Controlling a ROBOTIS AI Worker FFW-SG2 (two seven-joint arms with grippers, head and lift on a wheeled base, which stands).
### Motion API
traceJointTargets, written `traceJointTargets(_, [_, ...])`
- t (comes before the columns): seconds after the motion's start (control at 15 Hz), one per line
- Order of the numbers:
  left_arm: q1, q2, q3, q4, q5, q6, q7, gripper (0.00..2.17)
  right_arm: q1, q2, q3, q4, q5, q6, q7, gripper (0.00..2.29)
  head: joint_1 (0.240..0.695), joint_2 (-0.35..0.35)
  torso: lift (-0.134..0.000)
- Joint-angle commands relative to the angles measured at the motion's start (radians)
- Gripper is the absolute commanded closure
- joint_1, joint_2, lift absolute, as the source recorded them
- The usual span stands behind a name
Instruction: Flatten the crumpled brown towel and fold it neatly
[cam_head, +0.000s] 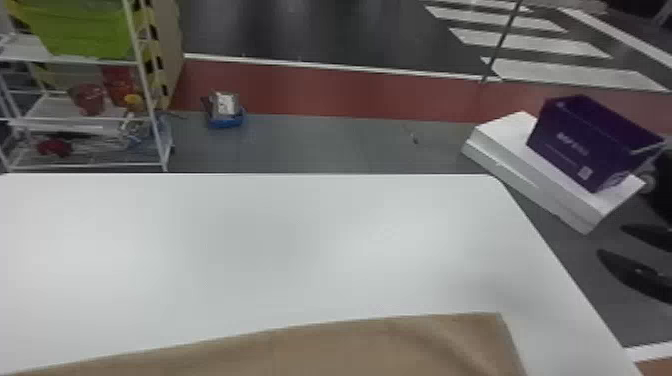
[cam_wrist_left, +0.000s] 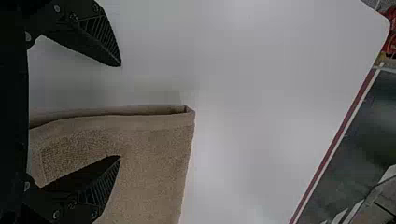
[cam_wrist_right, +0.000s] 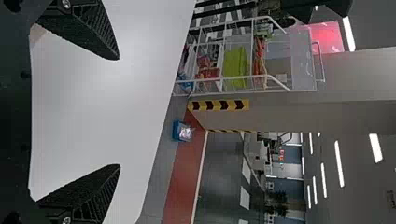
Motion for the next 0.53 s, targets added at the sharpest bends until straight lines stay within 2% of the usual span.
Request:
traceJointTargets(0.0, [0.002, 0.002, -0.021, 0.006, -0.027, 0.004, -0.006, 0.21, 0.001, -0.003, 0.004, 0.003, -0.001, -0.006, 0.0, 0.05, 0.695, -0.203, -0.124])
traceJointTargets(0.2, [0.004, 0.004, -0.035, 0.001, -0.033, 0.011, -0.026, 0.21, 0.001, -0.005, 0.005, 0.004, -0.001, -0.015, 0.0, 0.05, 0.695, -0.212, -0.124])
traceJointTargets(0.4, [0.004, 0.007, -0.062, 0.006, -0.076, 0.014, -0.03, 0.21, 0.001, -0.005, 0.005, 0.007, -0.001, -0.024, 0.0, 0.05, 0.695, -0.224, -0.124])
traceJointTargets(0.47, [0.004, 0.012, -0.067, 0.007, -0.083, 0.02, -0.036, 0.29, 0.001, -0.005, 0.007, 0.011, -0.001, -0.034, 0.0, 0.05, 0.695, -0.225, -0.124])
